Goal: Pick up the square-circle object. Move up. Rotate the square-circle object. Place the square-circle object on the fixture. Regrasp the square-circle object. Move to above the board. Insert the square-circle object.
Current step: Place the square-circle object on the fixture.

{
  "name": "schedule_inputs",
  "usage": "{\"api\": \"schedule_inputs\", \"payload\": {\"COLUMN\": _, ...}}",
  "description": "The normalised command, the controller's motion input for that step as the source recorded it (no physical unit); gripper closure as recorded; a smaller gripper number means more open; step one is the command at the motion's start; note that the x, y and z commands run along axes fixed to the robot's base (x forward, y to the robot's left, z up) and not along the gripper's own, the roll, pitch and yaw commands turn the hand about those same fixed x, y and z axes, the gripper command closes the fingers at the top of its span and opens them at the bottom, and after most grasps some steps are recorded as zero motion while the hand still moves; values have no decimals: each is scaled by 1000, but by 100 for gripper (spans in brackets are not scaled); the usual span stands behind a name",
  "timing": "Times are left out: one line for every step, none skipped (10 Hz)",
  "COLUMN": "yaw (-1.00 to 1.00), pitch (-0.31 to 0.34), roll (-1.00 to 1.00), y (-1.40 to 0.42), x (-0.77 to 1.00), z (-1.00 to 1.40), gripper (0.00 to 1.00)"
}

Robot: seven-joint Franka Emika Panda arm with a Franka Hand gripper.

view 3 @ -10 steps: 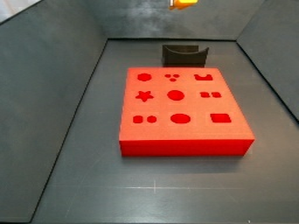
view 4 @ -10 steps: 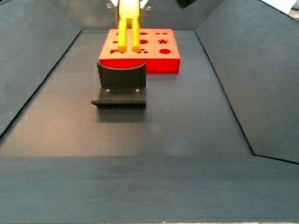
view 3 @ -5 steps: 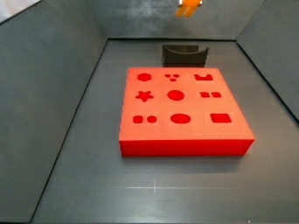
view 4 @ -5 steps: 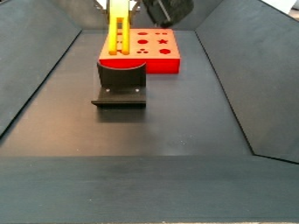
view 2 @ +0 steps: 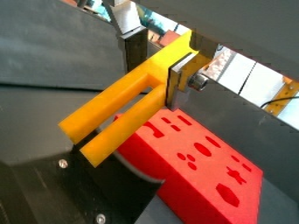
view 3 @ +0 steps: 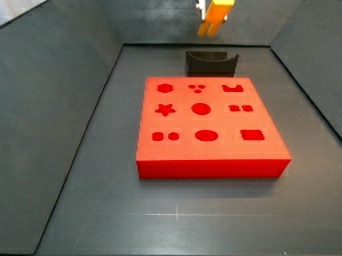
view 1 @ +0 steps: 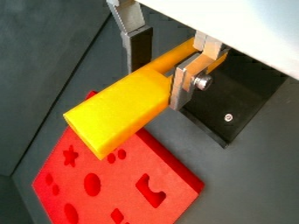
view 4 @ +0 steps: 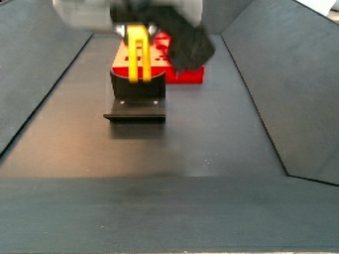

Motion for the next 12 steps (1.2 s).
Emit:
{"api": "schedule_inputs", "payload": {"yaw": -213, "pitch": 157, "roll": -643, "y": 137, "x": 169, "z": -1000, "gripper": 100}}
{"api": "schedule_inputs", "payload": {"yaw": -222, "pitch": 128, "roll": -531, "y": 138, "x": 168, "z": -1000, "gripper": 100}}
{"api": "schedule_inputs", "payload": {"yaw": -223, "pitch": 69, "roll": -315, "y": 139, "x": 178, "z": -1000, "gripper": 100}}
{"api": "schedule_inputs", "payload": {"yaw": -210, "pitch": 30, "roll": -205, "y": 131, "x": 189, "z": -1000, "gripper": 100}}
{"api": "schedule_inputs", "payload": {"yaw": -181, "pitch": -15, "roll": -140, "y": 108, "x": 161, "z": -844, "gripper": 100}}
{"api": "schedule_inputs", "payload": {"yaw": -160, "pitch": -44, "roll": -135, "y": 89, "x": 135, "z": -638, "gripper": 100}}
{"api": "schedule_inputs", "payload": {"yaw": -118, "pitch": -69, "roll": -128, "y": 70, "x": 104, "z": -404, "gripper": 100}}
{"api": "schedule_inputs", "payload": {"yaw": -99, "pitch": -80, "roll": -113, "y": 80, "x": 90, "z": -327, "gripper": 100}}
{"api": "schedule_inputs", "payload": {"yaw": -70, "pitch": -90, "roll": -100, "y": 114, "x": 78, "z": -281, "gripper": 100}}
{"api": "schedule_inputs", "payload": {"yaw": -53, "pitch": -88, "roll": -100, "y": 112, "x": 76, "z": -283, "gripper": 100}}
{"api": "schedule_inputs", "payload": {"yaw": -32, "pitch": -84, "roll": -99, "y": 110, "x": 73, "z": -286, "gripper": 100}}
{"api": "schedule_inputs", "payload": {"yaw": 0, "pitch": 0, "roll": 0, "y": 0, "x": 0, "z": 0, "gripper": 0}}
